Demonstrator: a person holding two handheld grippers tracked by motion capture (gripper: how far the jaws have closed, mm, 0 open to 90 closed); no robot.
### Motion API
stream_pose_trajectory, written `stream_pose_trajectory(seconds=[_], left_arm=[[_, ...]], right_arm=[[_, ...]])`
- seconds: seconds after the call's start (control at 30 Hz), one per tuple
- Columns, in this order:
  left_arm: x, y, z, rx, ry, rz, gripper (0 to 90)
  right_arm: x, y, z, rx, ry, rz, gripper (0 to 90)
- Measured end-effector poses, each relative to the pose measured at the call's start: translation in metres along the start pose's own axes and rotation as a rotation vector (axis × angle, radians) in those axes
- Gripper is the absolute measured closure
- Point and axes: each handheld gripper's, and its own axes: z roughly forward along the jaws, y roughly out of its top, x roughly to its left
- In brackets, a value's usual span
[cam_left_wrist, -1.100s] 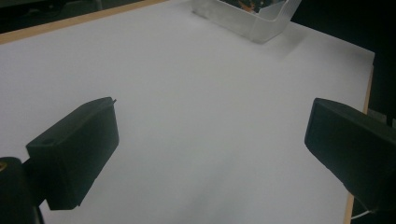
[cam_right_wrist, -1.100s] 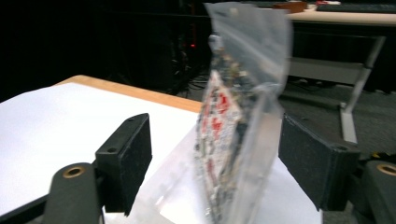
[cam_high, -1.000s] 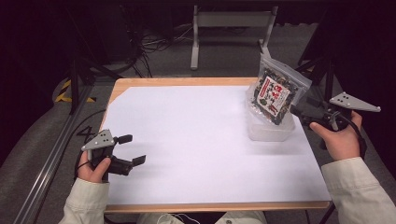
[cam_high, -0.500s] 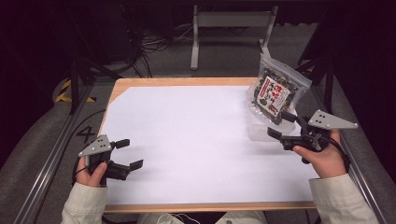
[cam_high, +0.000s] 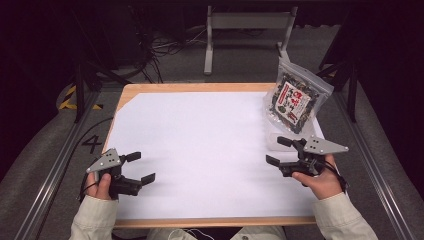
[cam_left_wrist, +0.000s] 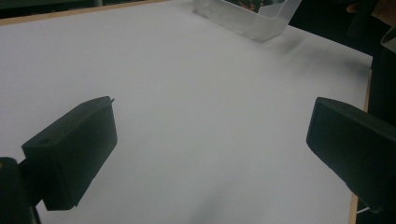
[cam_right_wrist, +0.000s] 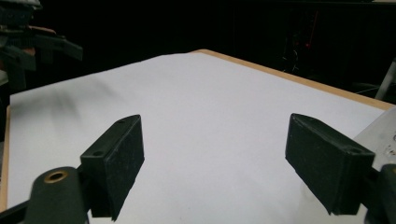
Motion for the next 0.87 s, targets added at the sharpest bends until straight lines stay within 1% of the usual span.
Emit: stream_pose_trajectory(seconds=[0.07, 0.1, 0.17, 0.23, 0.3, 0.33, 0.37, 0.43, 0.5, 0.57, 0.73, 0.77, 0.8, 0.83, 0.87], left_arm=[[0.001, -0.003, 0.003, 0.004, 0.012, -0.003, 2.5], [0.002, -0.004, 0.004, 0.011, 0.023, 0.003, 2.5], [0.002, -0.007, 0.006, 0.014, 0.022, 0.005, 2.5], [0.002, -0.008, 0.008, 0.015, 0.023, 0.012, 2.5], [0.001, -0.010, 0.009, 0.025, 0.021, 0.016, 2.3], [0.001, -0.010, 0.010, 0.026, 0.026, 0.026, 2.3], [0.001, -0.010, 0.011, 0.024, 0.027, 0.027, 2.3], [0.001, -0.012, 0.012, 0.024, 0.023, 0.016, 2.0], [0.001, -0.013, 0.014, 0.014, 0.027, 0.001, 1.9], [0.001, -0.015, 0.016, 0.007, 0.027, -0.016, 1.9], [0.003, -0.019, 0.018, 0.012, 0.022, -0.032, 1.9], [0.003, -0.020, 0.019, 0.014, 0.029, -0.033, 1.8], [0.004, -0.021, 0.020, 0.017, 0.046, -0.030, 2.0], [0.004, -0.021, 0.020, 0.017, 0.046, -0.030, 2.0], [0.004, -0.022, 0.021, 0.012, 0.051, -0.040, 2.0]], right_arm=[[0.001, -0.007, 0.004, 0.008, 0.006, -0.008, 19.5], [0.001, -0.011, 0.007, 0.018, 0.013, -0.013, 19.5], [0.001, -0.020, 0.012, 0.044, 0.020, -0.012, 19.6], [0.000, -0.028, 0.016, 0.058, 0.019, 0.001, 19.7], [0.000, -0.036, 0.020, 0.086, 0.013, 0.007, 19.7], [0.000, -0.039, 0.022, 0.099, 0.009, 0.007, 19.8], [0.000, -0.041, 0.023, 0.107, 0.005, 0.011, 19.8], [0.000, -0.046, 0.025, 0.128, 0.003, 0.020, 20.0], [0.000, -0.049, 0.025, 0.134, 0.005, 0.035, 20.6], [0.000, -0.053, 0.025, 0.136, -0.008, 0.040, 20.6], [-0.001, -0.053, 0.023, 0.119, -0.023, 0.053, 21.3], [-0.001, -0.053, 0.023, 0.119, -0.023, 0.053, 21.3], [-0.001, -0.053, 0.022, 0.106, -0.021, 0.063, 22.7], [-0.001, -0.053, 0.022, 0.106, -0.021, 0.063, 22.7], [-0.001, -0.053, 0.022, 0.099, -0.016, 0.069, 23.7]])
